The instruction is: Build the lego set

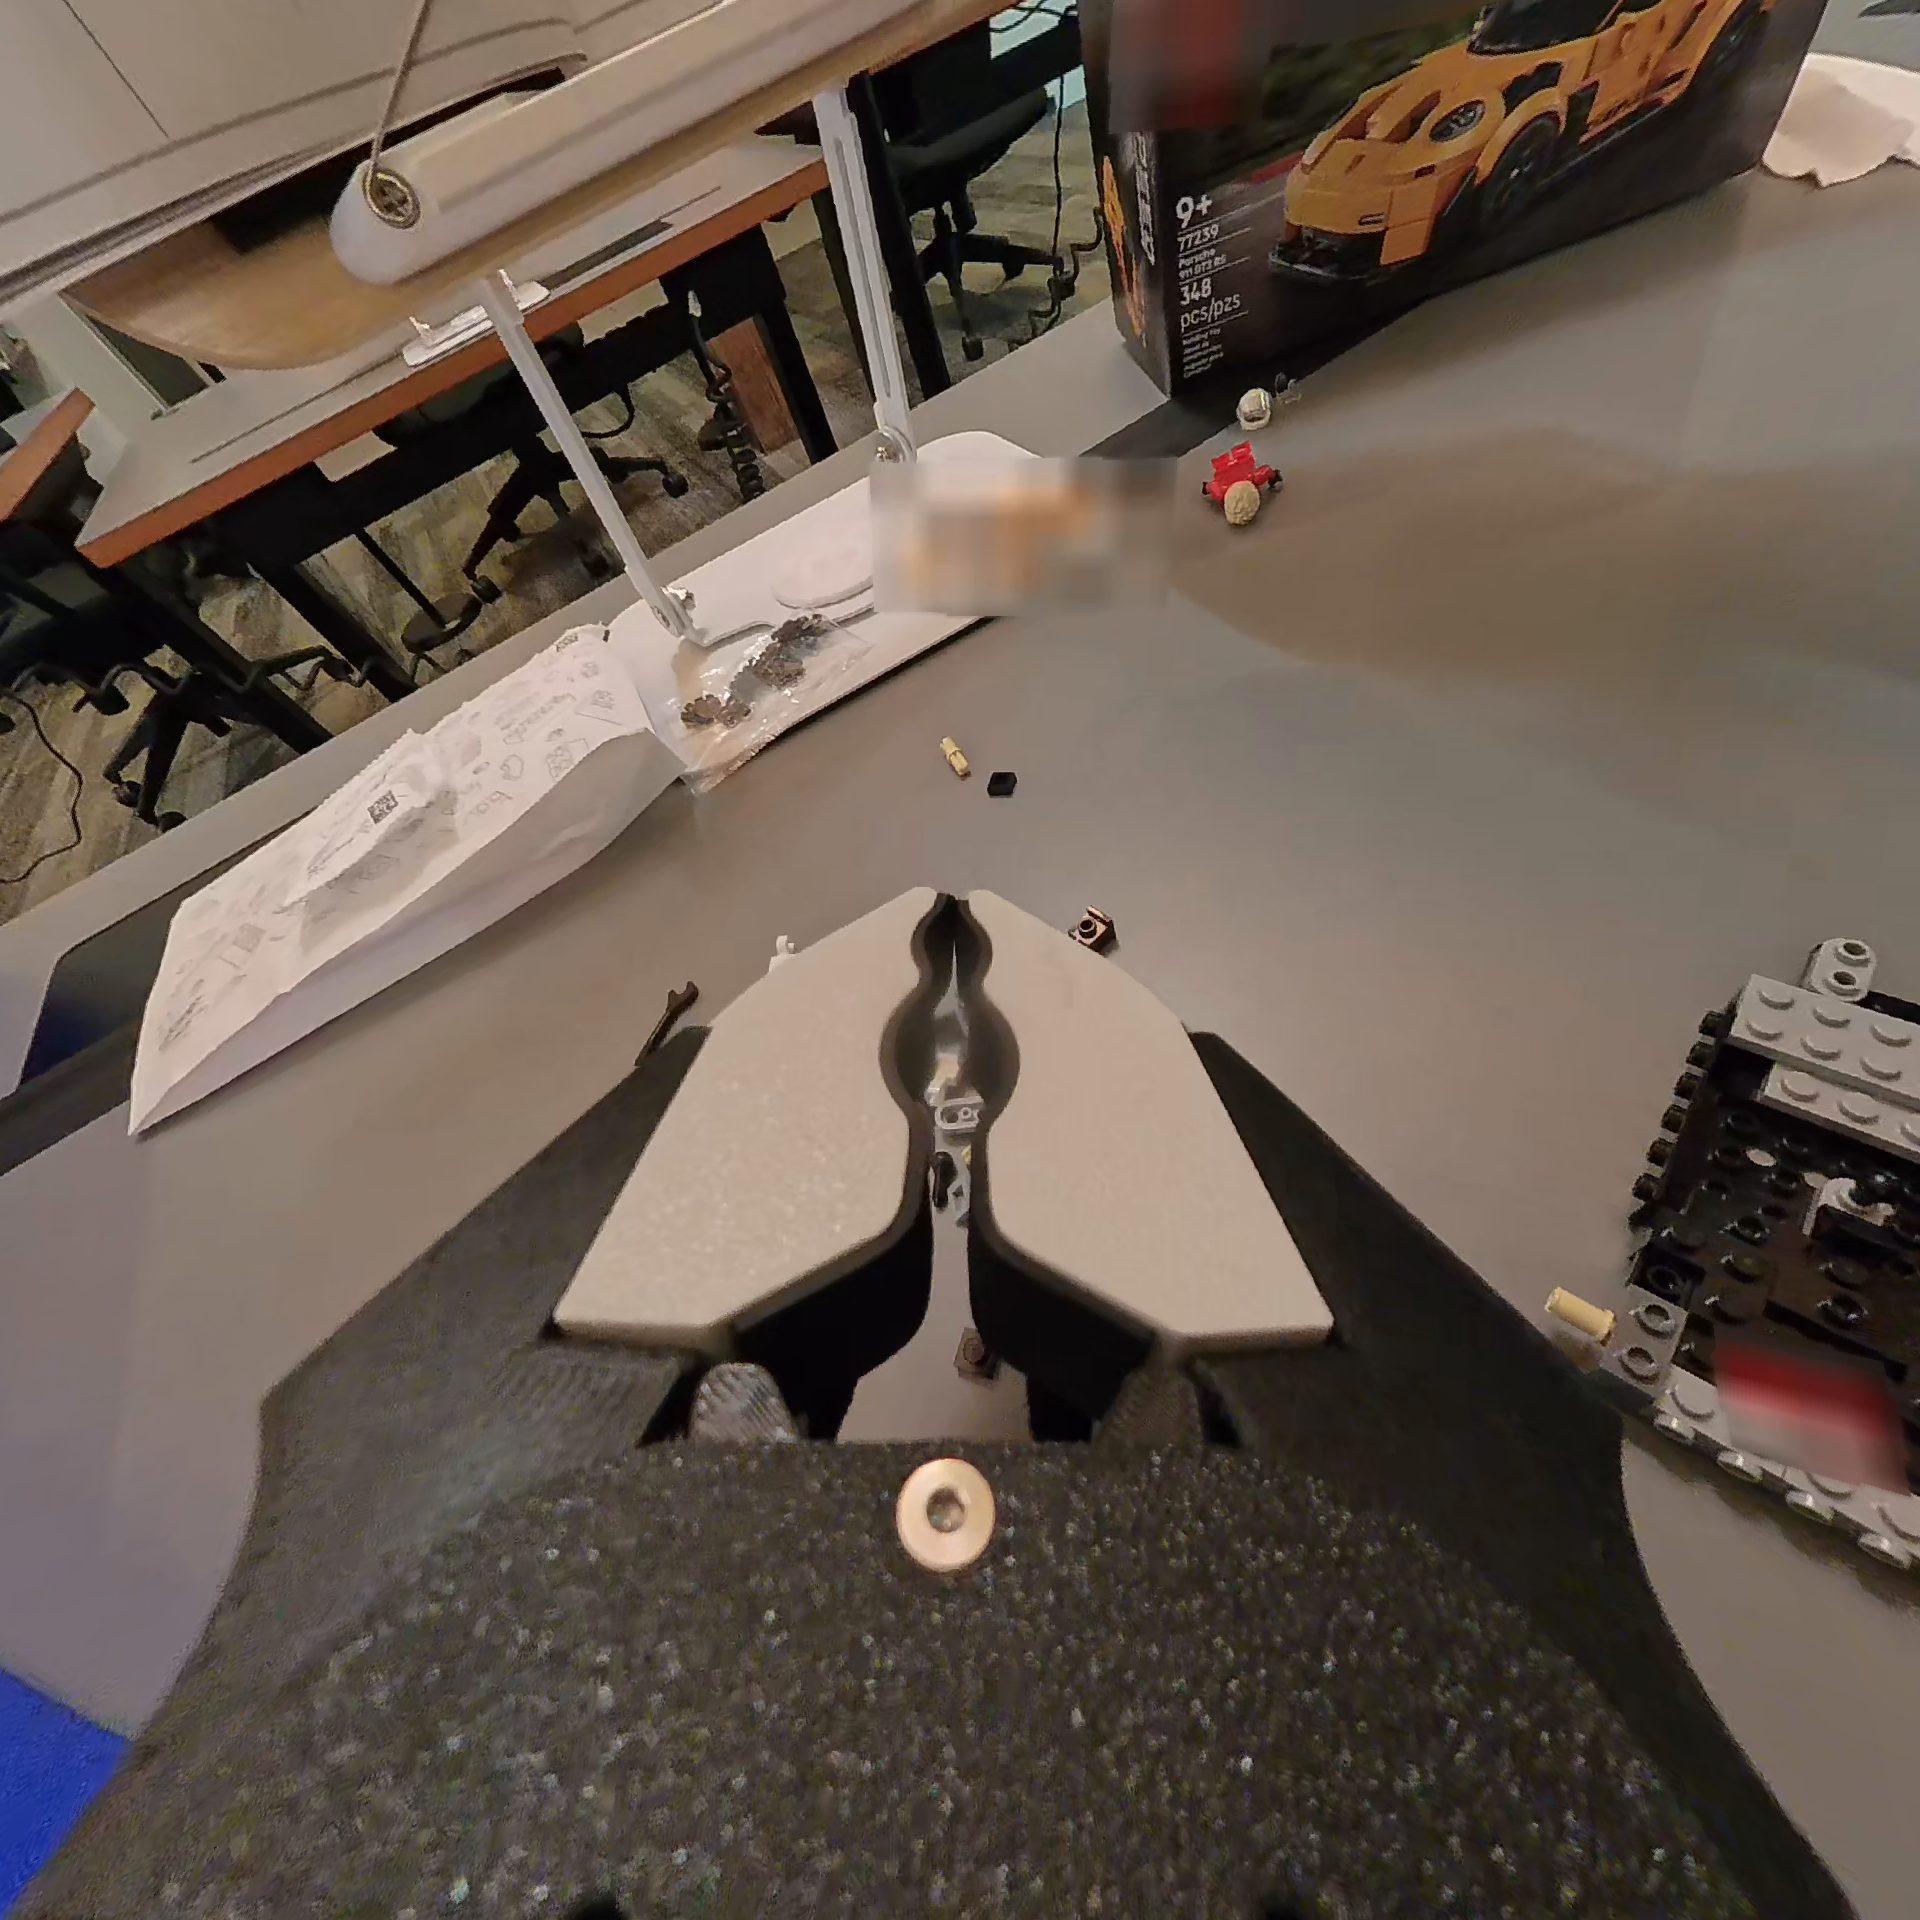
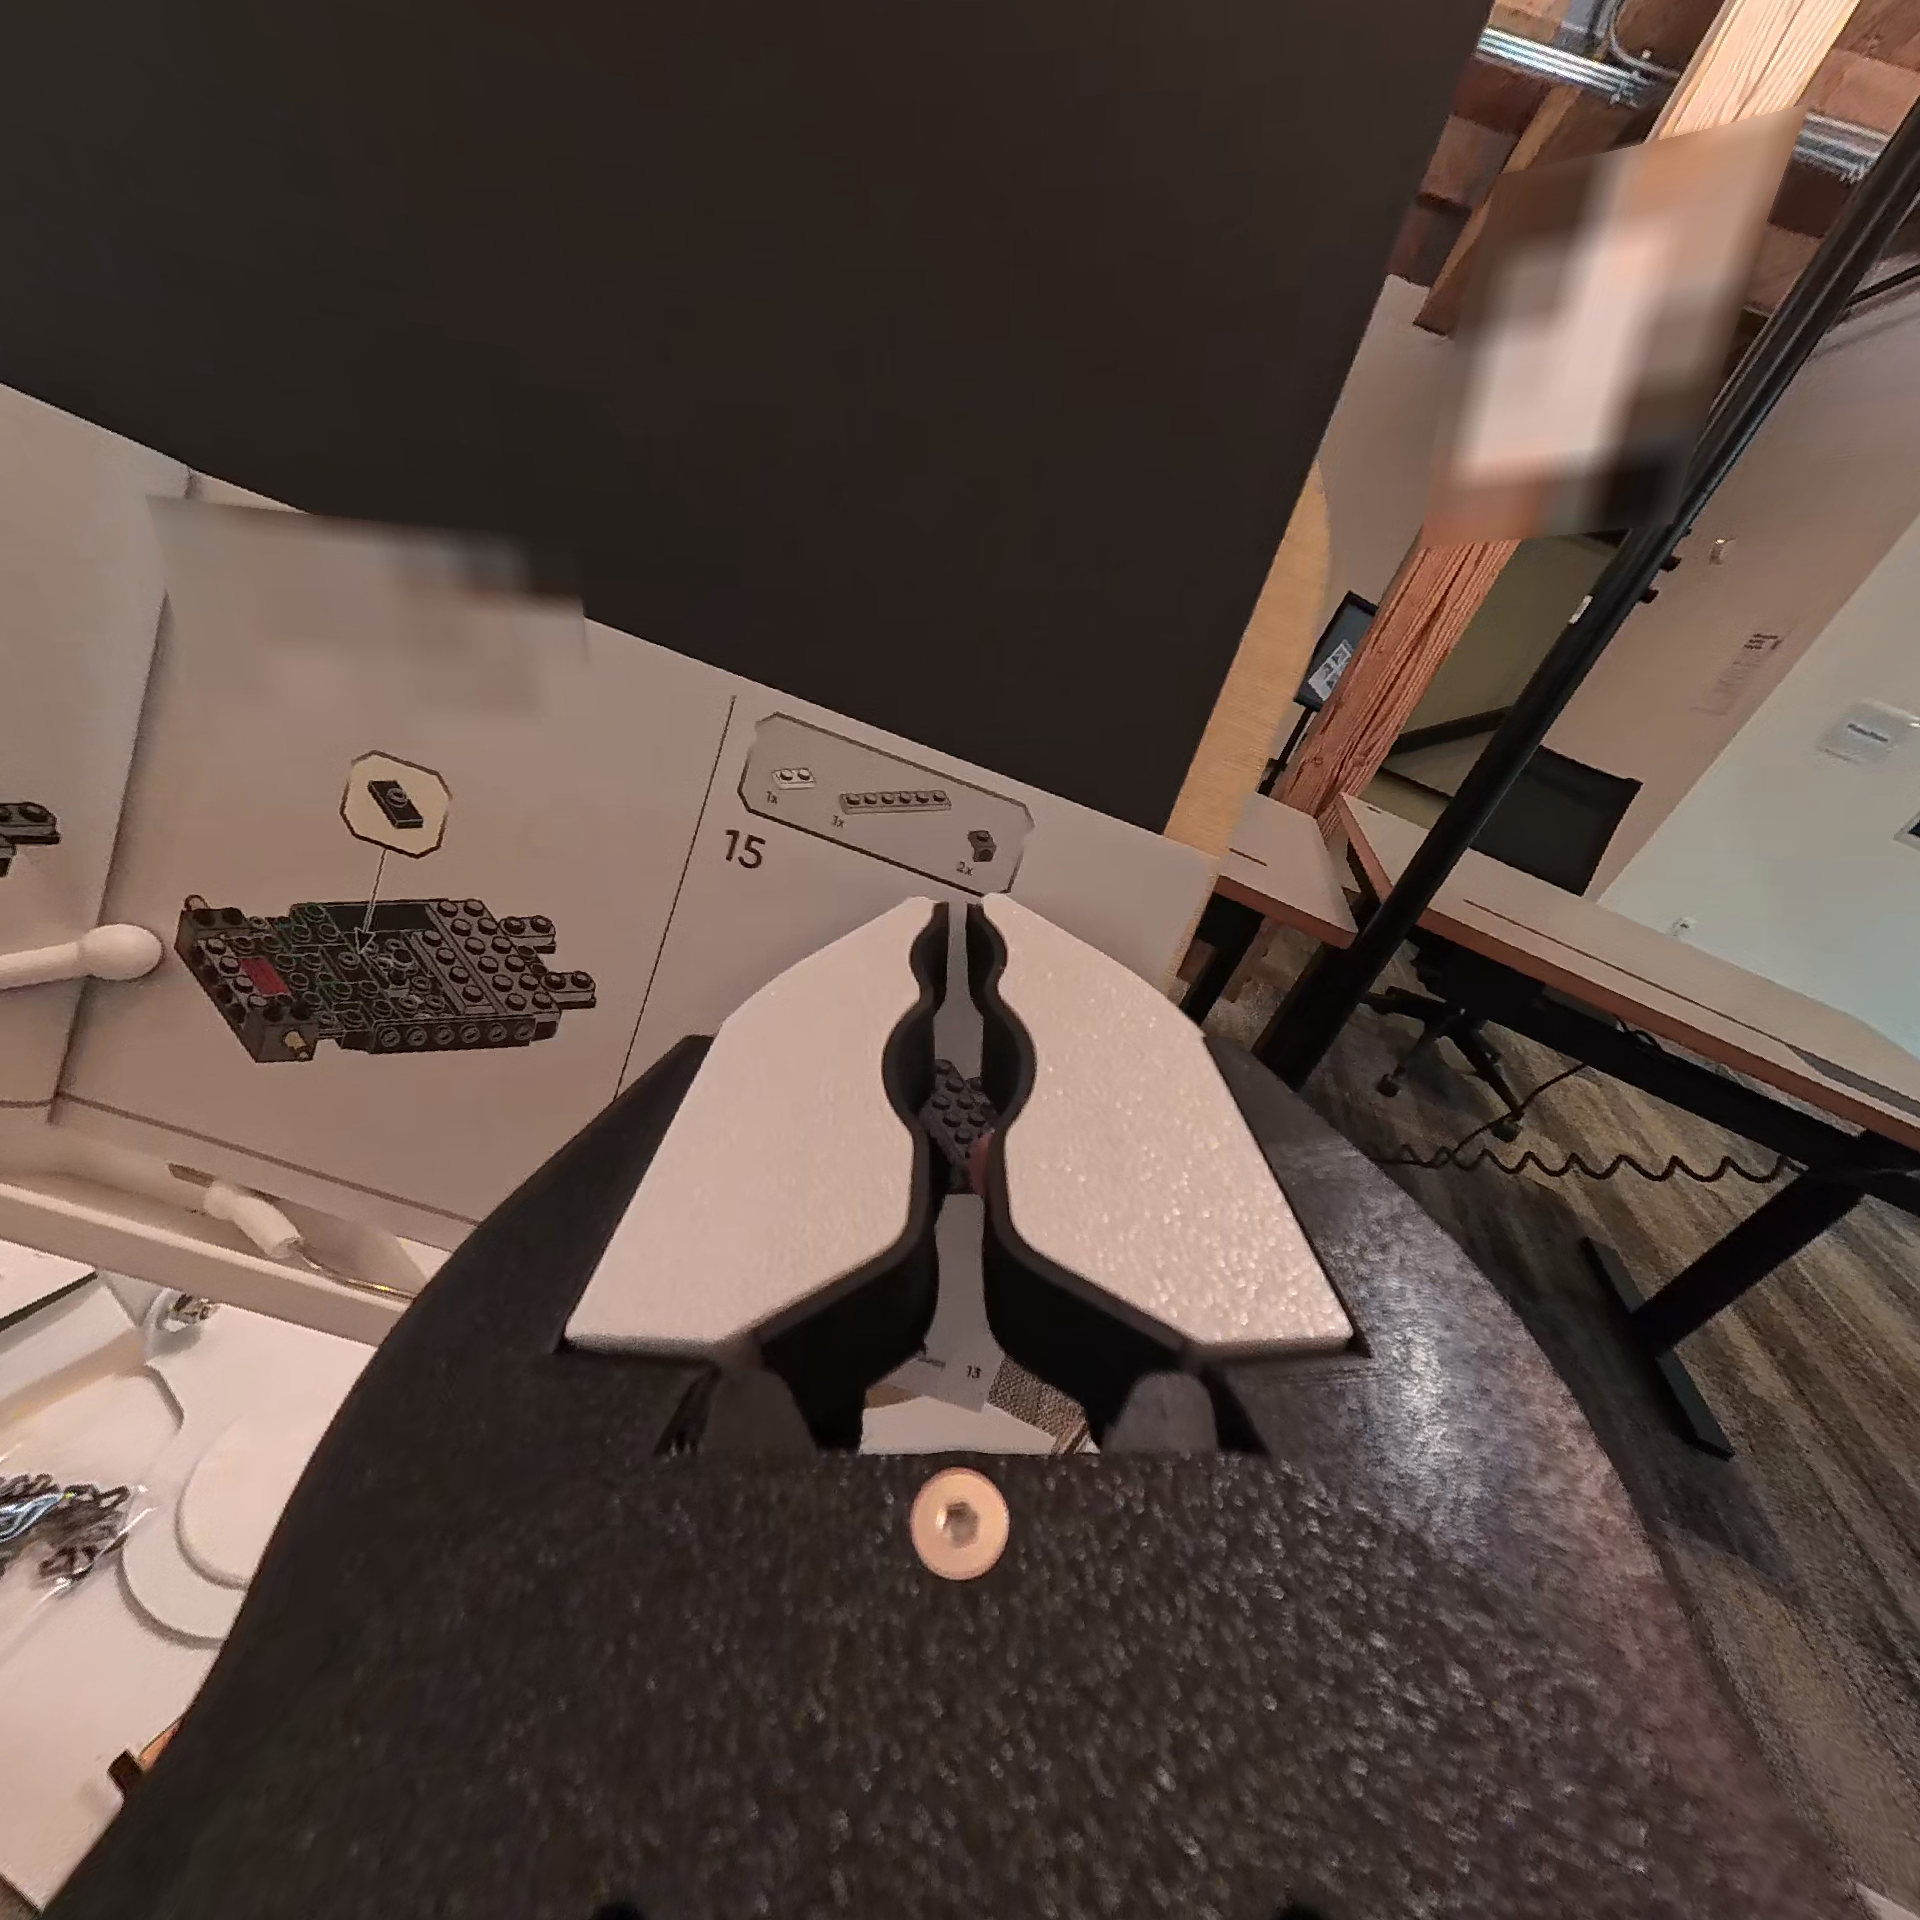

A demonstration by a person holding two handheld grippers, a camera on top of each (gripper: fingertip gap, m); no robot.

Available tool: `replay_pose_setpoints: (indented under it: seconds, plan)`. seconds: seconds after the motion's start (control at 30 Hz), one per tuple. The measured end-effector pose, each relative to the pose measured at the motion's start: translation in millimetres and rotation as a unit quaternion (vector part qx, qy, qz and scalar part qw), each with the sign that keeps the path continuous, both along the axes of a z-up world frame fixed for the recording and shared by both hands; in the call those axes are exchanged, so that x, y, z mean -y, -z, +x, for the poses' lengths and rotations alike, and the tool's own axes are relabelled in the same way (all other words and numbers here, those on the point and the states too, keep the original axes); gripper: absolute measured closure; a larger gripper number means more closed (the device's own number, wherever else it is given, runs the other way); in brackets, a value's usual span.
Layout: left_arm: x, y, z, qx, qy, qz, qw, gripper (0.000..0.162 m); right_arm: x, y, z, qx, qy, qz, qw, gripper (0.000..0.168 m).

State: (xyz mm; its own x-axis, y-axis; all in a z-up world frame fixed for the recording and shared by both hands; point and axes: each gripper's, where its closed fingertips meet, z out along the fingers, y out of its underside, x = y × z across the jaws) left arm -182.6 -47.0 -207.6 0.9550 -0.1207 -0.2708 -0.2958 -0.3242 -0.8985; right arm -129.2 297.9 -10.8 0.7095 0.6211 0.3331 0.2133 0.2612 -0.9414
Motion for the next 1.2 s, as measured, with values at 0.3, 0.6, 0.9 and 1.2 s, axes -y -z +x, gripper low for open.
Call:
replay_pose_setpoints:
  seconds: [0.3,0.6,0.9,1.2]
  plan:
    - [0.0,1.5,-0.6,-0.006,0.000,-0.002,1.000,0.162,2.2,0.2,-1.1,0.000,-0.003,-0.001,1.000,0.163]
    - [-0.3,5.7,-0.8,-0.001,0.001,-0.010,1.000,0.162,-2.8,-5.7,-1.3,-0.011,0.008,-0.001,1.000,0.165]
    - [-0.2,7.0,0.8,0.001,0.003,-0.012,1.000,0.162,-3.4,1.1,4.9,-0.003,0.008,0.000,1.000,0.165]
    - [1.7,-0.7,-0.4,0.003,0.000,0.001,1.000,0.162,43.7,34.2,11.9,0.028,-0.057,-0.016,0.998,0.161]
